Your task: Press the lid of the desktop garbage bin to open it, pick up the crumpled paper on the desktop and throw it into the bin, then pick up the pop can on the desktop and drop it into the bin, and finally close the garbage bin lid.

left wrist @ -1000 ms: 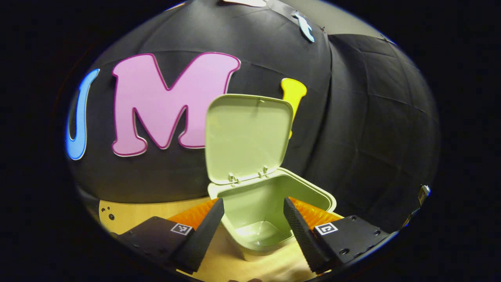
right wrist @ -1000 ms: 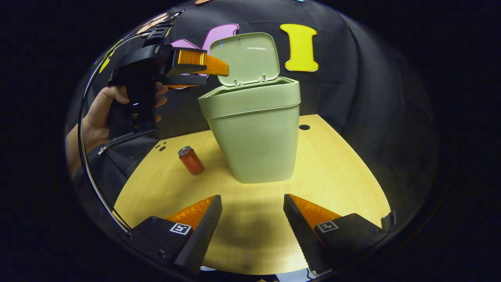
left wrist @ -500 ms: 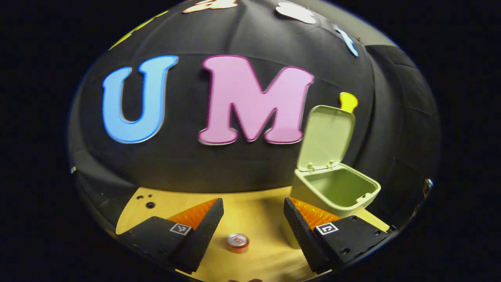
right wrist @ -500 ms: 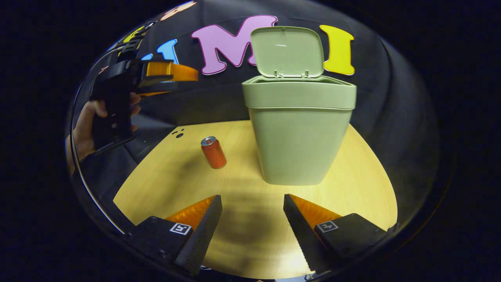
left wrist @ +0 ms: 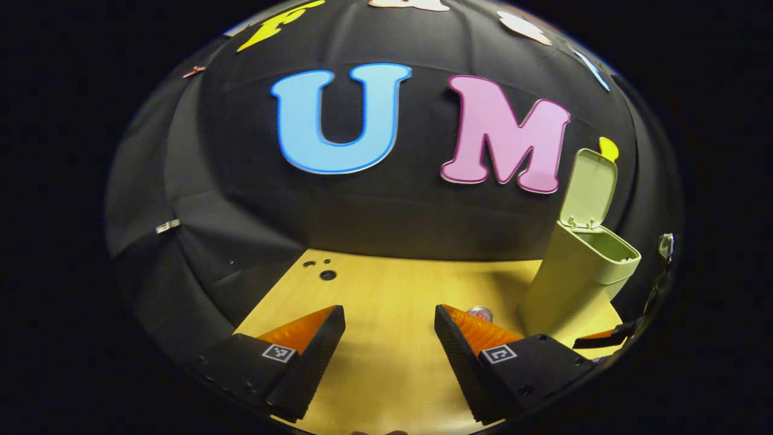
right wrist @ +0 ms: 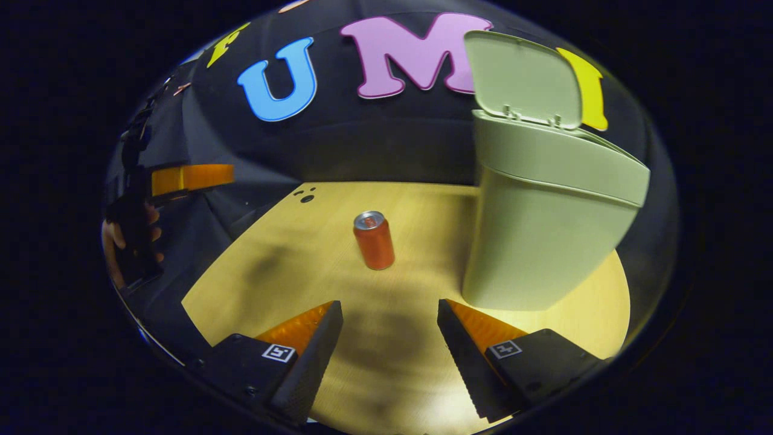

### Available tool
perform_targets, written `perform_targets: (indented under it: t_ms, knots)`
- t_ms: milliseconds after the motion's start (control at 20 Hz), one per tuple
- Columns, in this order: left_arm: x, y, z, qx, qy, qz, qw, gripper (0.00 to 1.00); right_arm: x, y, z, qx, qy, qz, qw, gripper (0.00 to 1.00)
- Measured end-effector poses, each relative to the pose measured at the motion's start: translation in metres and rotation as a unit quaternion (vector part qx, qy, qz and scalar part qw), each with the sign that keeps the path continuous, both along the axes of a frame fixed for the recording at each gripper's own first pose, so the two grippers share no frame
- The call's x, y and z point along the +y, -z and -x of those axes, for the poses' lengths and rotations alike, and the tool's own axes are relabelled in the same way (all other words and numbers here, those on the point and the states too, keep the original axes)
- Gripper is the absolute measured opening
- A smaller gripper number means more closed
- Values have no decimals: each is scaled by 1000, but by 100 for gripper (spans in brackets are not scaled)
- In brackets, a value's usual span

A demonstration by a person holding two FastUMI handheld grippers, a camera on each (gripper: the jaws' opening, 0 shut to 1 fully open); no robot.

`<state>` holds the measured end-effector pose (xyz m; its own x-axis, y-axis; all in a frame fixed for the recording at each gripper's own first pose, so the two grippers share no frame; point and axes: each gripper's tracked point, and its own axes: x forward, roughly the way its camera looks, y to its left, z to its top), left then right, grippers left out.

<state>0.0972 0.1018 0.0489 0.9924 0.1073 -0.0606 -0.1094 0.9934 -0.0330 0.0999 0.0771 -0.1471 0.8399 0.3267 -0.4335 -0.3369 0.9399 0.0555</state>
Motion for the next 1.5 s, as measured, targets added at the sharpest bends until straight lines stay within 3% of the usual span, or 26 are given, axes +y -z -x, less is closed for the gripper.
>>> perform_targets:
  t_ms: [300, 600, 850, 1250, 1500]
  knots:
    - [78, 39, 51, 30, -73, -2, 997, 96, 39, -4, -56, -4, -2, 2, 1000, 99]
    - [124, 83, 94, 64, -128, 51, 988, 96, 57, 15, -102, 17, 16, -3, 1000, 99]
    - [142, 105, 109, 95, -154, 53, 982, 96, 68, 33, -135, 25, 20, 9, 999, 99]
    - [142, 120, 125, 112, -167, 49, 978, 96, 77, 53, -180, 22, 28, 45, 998, 99]
    - [134, 130, 128, 125, -164, 54, 977, 95, 80, 62, -190, 36, 29, 38, 998, 99]
